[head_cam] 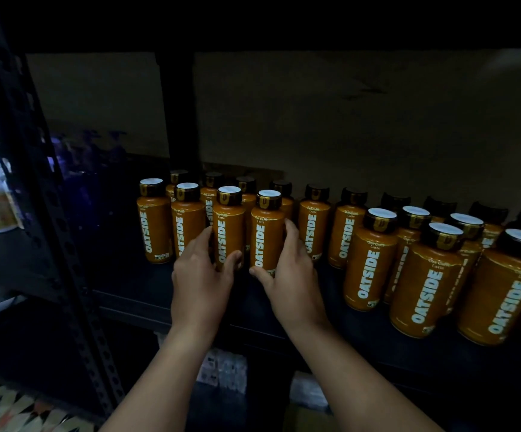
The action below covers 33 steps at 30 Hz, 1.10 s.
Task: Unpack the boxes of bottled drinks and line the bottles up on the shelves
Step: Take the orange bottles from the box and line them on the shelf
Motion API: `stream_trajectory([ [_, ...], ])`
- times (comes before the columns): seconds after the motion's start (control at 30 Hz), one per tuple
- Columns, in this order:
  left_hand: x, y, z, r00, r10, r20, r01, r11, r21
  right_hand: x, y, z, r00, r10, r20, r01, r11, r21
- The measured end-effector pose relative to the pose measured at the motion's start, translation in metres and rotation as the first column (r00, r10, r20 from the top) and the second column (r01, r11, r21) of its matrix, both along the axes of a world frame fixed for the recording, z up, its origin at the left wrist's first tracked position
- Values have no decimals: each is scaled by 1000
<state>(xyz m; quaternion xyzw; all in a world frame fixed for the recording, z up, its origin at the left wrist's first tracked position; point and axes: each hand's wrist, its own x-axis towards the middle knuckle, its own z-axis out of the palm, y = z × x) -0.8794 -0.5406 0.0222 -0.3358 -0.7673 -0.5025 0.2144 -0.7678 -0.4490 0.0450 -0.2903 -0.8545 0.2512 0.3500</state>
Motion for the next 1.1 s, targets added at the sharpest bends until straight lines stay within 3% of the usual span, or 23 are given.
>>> stream_trajectory([
  [0.6, 15, -6, 5, 998, 25, 58, -28, 999, 47, 4, -3, 1, 1000, 30, -7, -30, 999, -37],
  [0.87, 32, 3, 15, 992, -122, -43, 125, 988, 92, 36, -1, -3, 999, 18, 51, -15, 998, -68],
  [1.0, 52, 18, 17, 957, -280, -73, 282, 959, 21, 71, -1, -10, 997, 28, -66, -32, 998, -58],
  [1.1, 72, 31, 20, 931, -363, -46, 364, 931, 32, 108, 6, -17, 971, 8, -238, 24, 991, 131],
])
